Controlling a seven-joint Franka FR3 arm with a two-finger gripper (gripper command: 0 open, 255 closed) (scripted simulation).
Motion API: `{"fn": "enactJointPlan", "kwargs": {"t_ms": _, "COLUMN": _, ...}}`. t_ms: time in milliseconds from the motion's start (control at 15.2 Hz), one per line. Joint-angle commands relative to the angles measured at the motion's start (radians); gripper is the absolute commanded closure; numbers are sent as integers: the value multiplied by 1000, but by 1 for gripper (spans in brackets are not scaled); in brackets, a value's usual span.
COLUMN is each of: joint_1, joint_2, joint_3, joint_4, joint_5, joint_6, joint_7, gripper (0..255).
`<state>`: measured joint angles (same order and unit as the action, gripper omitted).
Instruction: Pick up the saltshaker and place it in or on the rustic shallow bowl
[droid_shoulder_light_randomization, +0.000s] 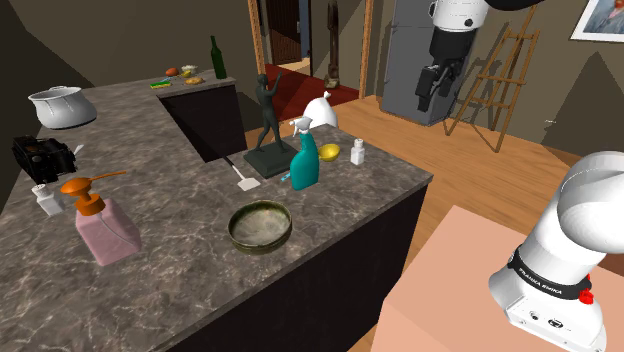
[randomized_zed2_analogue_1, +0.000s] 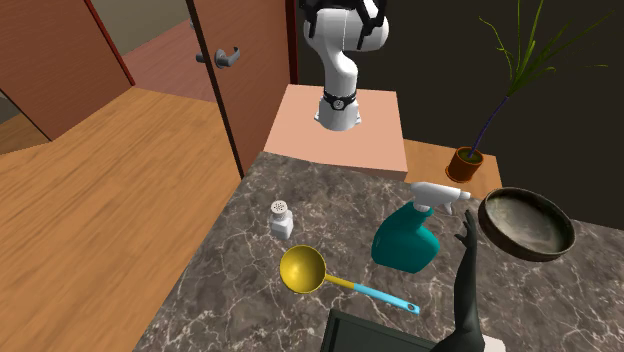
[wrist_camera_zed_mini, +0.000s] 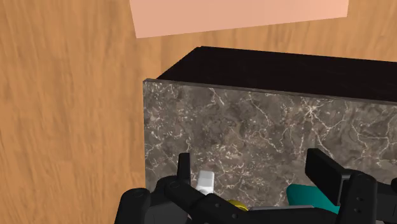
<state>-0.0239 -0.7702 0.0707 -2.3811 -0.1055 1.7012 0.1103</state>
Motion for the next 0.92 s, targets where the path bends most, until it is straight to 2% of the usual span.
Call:
{"fn": "enactJointPlan", "kwargs": {"t_ms": 0, "joint_1": 0, "joint_2": 0, "joint_3": 0, "joint_4": 0, "joint_5": 0, "joint_6": 0, "joint_7": 0, "gripper": 0}}
{"fn": "enactJointPlan", "kwargs": {"t_ms": 462, "joint_1": -17, "joint_2": 147, "joint_3": -46, "joint_4": -87, "joint_5": -31, "joint_6": 295, "joint_7": -30, "gripper": 0}}
{"fn": "enactJointPlan", "kwargs": {"t_ms": 858, "joint_1": -32, "joint_2": 331, "joint_3": -81, "joint_4": -96, "joint_5": -52, "joint_6": 540, "joint_7": -54, "gripper": 0}}
